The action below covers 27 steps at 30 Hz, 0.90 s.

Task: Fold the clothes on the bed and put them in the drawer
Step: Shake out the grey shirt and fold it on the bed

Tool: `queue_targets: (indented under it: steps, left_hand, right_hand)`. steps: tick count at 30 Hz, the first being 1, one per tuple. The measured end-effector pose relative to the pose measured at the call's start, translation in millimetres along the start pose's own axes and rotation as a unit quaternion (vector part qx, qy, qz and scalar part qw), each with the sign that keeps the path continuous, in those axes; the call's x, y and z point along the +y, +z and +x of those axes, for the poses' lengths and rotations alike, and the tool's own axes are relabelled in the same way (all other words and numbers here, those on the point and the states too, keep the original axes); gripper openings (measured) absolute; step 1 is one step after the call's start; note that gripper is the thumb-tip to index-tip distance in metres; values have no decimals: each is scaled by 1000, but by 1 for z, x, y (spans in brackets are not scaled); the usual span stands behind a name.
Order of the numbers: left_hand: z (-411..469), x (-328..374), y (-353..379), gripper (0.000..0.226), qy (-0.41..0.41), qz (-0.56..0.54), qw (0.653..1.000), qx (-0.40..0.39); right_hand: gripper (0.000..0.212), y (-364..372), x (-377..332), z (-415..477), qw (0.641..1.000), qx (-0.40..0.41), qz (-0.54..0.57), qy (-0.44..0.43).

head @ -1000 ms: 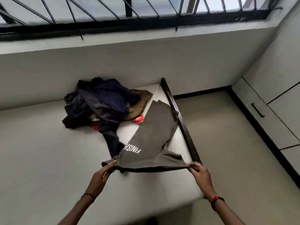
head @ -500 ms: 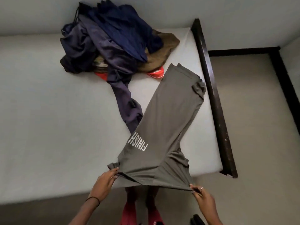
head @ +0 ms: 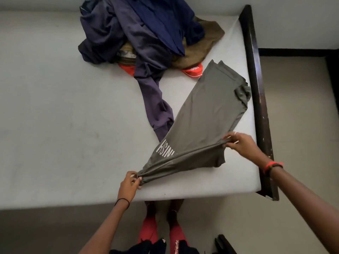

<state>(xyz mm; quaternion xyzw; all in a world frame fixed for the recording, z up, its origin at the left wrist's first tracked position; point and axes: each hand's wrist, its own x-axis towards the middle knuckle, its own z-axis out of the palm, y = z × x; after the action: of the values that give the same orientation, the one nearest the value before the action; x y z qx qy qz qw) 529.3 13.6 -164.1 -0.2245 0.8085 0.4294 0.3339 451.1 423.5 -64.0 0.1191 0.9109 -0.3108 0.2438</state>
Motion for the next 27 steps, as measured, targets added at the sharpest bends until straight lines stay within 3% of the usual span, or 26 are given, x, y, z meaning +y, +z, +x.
queue_targets:
  steps: [3,14,18,22,23,25,27]
  left_hand:
    - [4,-2,-3,37,3,22,999,-26]
    - [31,4,-16,17,-9,159,986,-48]
    - [28,13,-27,9,-6,129,989,-75]
    - [20,28,-41,12,-16,63,992,-106]
    - [18,32,-45,12,-12,55,993,-107]
    - [16,41,-53,12,-8,45,993,-108]
    - [13,55,-61,11,4,47,992,-115]
  right_hand:
    - [20,-12,-30,45,999,-25,-29,-29]
    - [20,34,-87,173,994,-28,-100,-18]
    - [33,57,-86,172,995,41,-93,8]
    - [34,99,-105,108,989,119,-34,-85]
    - [40,117,-109,84,987,102,-19,-126]
    - [72,156,-117,31,976,27,-50,-209]
    - [100,195,-125,-14,964,-39,-105,-241]
